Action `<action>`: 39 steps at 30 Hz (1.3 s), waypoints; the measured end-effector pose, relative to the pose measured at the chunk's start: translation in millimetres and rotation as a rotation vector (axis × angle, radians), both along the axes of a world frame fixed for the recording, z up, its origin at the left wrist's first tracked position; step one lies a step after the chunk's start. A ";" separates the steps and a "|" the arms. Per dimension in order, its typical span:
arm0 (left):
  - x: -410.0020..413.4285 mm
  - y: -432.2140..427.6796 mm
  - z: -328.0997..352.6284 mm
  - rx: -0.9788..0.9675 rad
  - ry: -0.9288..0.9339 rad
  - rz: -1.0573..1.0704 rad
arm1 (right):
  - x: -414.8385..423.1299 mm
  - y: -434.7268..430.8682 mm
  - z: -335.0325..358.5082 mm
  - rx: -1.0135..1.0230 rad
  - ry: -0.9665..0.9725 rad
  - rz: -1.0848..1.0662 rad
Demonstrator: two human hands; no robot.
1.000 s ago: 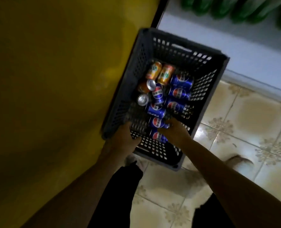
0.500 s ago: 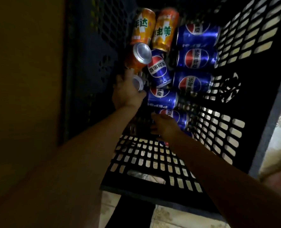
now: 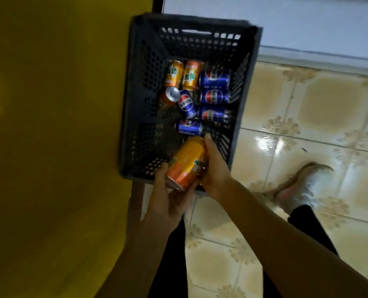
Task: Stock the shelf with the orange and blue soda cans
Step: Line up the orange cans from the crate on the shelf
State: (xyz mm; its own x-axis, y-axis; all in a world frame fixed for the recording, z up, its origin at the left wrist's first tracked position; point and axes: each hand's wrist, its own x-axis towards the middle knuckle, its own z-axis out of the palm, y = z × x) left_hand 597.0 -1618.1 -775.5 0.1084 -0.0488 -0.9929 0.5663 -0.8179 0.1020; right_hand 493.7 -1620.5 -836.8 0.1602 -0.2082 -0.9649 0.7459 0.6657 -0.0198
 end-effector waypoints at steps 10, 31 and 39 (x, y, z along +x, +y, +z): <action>-187.3 69.5 195.4 -0.074 0.282 -0.074 | -199.3 43.9 234.4 -0.315 0.191 0.013; -412.2 78.2 514.7 -0.874 0.539 -0.208 | -423.6 76.9 612.4 -1.238 0.701 -0.024; -426.2 77.3 550.2 -0.844 0.724 -0.526 | -456.4 99.0 652.2 -1.377 0.690 0.166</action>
State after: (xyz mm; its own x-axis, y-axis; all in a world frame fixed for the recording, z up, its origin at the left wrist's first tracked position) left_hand 170.8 -1540.8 -225.3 -0.6811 -0.5764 -0.4516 0.3339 -0.7934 0.5090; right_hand 37.4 -1521.5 -184.5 -0.1092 -0.9923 0.0576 0.2570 -0.0842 -0.9627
